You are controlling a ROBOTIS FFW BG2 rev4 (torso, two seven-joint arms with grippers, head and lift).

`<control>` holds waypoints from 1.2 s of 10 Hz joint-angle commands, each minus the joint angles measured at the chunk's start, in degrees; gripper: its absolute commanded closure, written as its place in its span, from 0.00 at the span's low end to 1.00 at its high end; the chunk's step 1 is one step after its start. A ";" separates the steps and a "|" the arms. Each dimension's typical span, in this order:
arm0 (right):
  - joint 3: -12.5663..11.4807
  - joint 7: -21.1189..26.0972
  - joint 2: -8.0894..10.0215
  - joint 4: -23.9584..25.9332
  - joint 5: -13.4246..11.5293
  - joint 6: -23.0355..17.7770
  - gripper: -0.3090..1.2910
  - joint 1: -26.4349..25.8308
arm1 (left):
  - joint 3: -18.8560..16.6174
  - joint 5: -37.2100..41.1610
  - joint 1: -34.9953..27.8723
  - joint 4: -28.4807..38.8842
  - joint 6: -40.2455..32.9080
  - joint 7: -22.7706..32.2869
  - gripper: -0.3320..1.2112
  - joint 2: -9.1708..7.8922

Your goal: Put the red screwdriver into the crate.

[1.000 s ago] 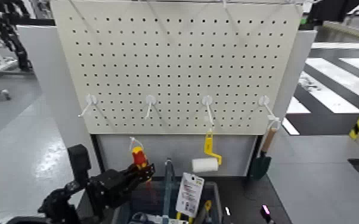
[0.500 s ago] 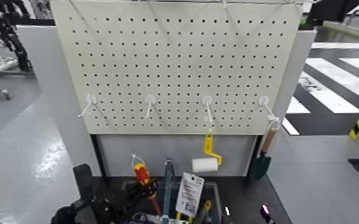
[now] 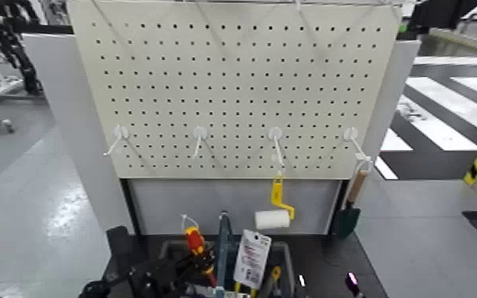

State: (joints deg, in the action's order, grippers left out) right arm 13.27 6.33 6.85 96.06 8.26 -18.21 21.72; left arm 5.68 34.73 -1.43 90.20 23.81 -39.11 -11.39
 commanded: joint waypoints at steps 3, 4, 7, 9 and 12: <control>0.00 0.00 0.00 0.00 0.09 -0.15 0.29 0.07 | 0.12 1.39 0.02 -0.11 0.80 0.00 0.47 -0.12; 0.00 0.00 0.00 0.00 0.09 -0.24 0.29 -0.01 | 0.29 1.39 0.02 -0.11 0.01 0.00 0.34 -0.12; 0.00 0.00 0.00 -0.09 0.09 -0.24 0.29 -0.01 | 0.03 1.83 0.02 -0.11 -1.66 -0.09 0.29 -0.39; 0.00 0.00 0.00 -0.18 0.09 -0.24 0.29 -0.01 | -0.67 1.74 -0.06 -0.11 -4.04 -0.97 0.29 -0.56; -0.09 0.00 0.09 -0.26 0.35 -0.33 0.29 -0.01 | -1.73 -3.36 -0.42 2.00 -8.78 -0.26 0.29 -0.74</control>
State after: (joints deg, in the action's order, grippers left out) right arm 13.22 6.33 6.95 95.86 8.60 -18.53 21.71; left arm 4.21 33.04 -1.73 91.54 15.85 -39.22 -12.12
